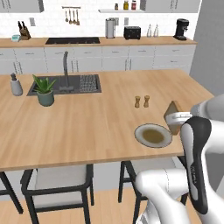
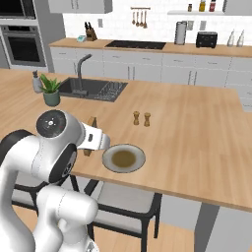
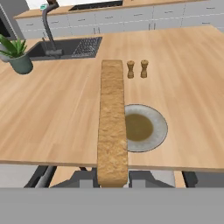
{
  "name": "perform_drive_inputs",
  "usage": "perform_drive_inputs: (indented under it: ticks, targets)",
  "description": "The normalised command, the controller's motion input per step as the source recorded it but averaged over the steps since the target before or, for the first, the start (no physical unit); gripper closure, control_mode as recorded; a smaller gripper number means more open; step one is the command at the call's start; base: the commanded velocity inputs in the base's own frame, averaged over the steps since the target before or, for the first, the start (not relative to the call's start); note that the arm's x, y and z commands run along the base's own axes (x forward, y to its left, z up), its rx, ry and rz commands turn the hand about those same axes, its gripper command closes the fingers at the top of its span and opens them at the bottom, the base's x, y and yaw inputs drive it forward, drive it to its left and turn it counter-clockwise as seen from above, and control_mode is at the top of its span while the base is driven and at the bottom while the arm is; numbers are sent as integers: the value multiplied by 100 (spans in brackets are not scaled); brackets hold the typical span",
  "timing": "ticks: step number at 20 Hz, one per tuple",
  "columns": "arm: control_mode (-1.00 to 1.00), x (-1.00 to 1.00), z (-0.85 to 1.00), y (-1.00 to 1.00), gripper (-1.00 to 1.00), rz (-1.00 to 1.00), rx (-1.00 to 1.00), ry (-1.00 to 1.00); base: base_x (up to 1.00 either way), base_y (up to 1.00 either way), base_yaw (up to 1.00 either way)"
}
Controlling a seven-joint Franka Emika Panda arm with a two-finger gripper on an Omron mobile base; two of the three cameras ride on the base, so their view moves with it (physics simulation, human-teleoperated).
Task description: Start the toaster. Once the lever pops up, take the bread to the plate on the dining counter.
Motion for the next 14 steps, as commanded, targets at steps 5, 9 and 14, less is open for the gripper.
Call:
perform_drive_inputs:
  ticks: [5, 9, 14]
  targets:
    - [100, 0, 0, 0, 100, 0, 0, 0, 10, -9, 1]
    - [-100, 29, -24, -35, 100, 12, 3, 0, 0, 0, 0]
    - [-100, 51, -35, -44, 100, 20, 6, 0, 0, 0, 0]
